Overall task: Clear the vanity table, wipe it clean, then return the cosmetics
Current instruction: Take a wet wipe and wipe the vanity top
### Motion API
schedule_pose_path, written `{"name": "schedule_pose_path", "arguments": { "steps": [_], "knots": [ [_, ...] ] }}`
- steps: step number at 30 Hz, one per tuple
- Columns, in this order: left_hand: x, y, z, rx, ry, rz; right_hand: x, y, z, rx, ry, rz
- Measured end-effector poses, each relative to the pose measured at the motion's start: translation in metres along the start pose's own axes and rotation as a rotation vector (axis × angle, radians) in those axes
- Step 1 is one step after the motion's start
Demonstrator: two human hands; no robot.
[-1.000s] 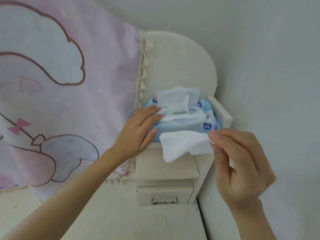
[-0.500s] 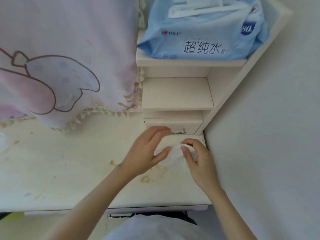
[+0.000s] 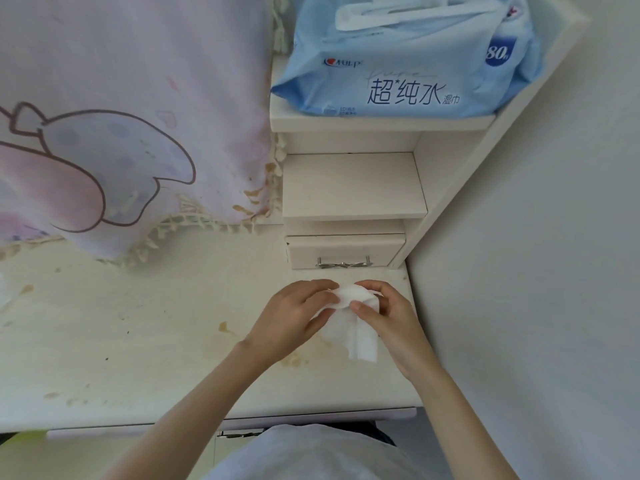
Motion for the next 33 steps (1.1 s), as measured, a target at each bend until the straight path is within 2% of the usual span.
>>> {"name": "schedule_pose_path", "arguments": {
  "steps": [3,6,9,13,15,17,20,21,23,27,33],
  "knots": [
    [0.001,-0.003,-0.016,0.036,-0.069,0.004,-0.002,-0.004,0.003,0.16,-0.003,-0.055],
    [0.001,0.0,-0.037,0.019,-0.123,-0.05,-0.007,-0.015,0.005,0.54,-0.082,-0.034],
    [-0.009,0.006,-0.055,-0.015,-0.136,-0.115,-0.012,-0.016,-0.006,0.899,-0.25,0.015],
    [-0.03,0.001,-0.051,-0.016,-0.109,-0.059,-0.007,-0.025,-0.038,1.026,-0.464,0.213],
    [-0.033,0.003,-0.041,-0.028,-0.047,-0.018,-0.001,-0.029,-0.044,1.068,-0.524,0.249],
    [-0.024,0.017,-0.037,-0.029,0.006,-0.044,-0.002,-0.032,-0.024,1.106,-0.422,0.152],
    [0.013,0.062,-0.046,-0.109,0.051,-0.236,0.004,-0.022,0.053,1.166,-0.092,-0.249],
    [0.03,0.077,-0.051,-0.132,0.037,-0.32,0.011,-0.017,0.075,1.168,-0.046,-0.334],
    [0.057,0.09,-0.058,-0.172,0.004,-0.392,0.018,-0.011,0.095,1.153,-0.107,-0.331],
    [0.096,0.082,-0.066,-0.167,-0.158,-0.36,0.003,0.007,0.104,1.25,-0.372,-0.255],
    [0.157,0.064,-0.073,-0.188,-0.383,-0.266,-0.036,0.036,0.132,1.476,-0.575,-0.505]
  ]
}}
Point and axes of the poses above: each hand's wrist, its own x-axis away from the middle knuckle, its own y-axis out of the palm, z = x × y, the point moved 10 cm from there along -x, towards the middle knuckle, and after that the axes turned 4 degrees about -y, right-handed, at the moved point
